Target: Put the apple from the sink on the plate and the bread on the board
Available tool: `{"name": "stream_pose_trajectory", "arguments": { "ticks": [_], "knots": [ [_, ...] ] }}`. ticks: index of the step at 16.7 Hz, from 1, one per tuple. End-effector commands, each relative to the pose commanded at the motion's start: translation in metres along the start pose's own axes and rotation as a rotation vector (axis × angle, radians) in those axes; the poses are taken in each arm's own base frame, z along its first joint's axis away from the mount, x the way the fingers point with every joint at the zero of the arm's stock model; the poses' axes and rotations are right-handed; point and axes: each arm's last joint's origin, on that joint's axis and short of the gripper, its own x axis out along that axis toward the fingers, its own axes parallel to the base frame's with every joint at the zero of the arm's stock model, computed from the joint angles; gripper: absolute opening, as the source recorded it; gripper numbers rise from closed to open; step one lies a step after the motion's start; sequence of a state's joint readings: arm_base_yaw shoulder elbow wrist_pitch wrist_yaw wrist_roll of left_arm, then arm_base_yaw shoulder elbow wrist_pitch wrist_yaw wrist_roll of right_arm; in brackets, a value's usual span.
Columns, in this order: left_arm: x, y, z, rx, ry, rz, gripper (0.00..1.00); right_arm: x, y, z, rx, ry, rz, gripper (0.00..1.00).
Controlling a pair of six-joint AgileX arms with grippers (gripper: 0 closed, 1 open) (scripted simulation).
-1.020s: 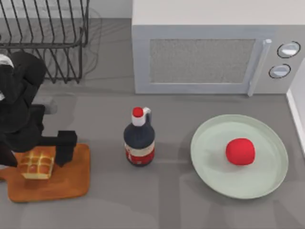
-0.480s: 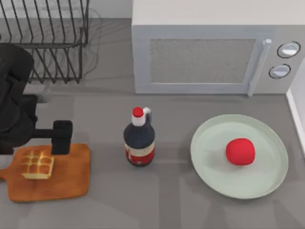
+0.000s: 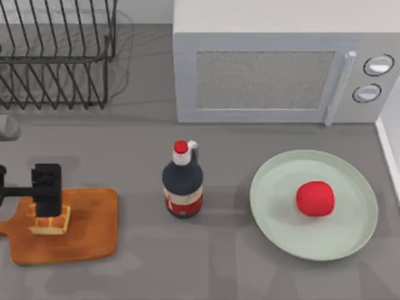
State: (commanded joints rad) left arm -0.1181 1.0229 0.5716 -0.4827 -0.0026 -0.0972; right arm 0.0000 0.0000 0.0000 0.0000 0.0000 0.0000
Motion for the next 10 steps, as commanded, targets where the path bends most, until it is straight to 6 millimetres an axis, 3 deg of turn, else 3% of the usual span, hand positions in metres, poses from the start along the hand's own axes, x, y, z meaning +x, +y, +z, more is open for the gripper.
{"name": "stream_pose_trajectory", "arguments": {
  "ticks": [5, 10],
  "knots": [
    [-0.028, 0.011, -0.049, 0.008, -0.404, 0.006, 1.0, 0.0, 0.0, 0.0, 0.0, 0.0, 0.0, 1.0],
    [-0.03, 0.018, -0.08, 0.025, -0.779, 0.038, 1.0, 0.0, 0.0, 0.0, 0.0, 0.0, 0.0, 1.0]
  ]
}}
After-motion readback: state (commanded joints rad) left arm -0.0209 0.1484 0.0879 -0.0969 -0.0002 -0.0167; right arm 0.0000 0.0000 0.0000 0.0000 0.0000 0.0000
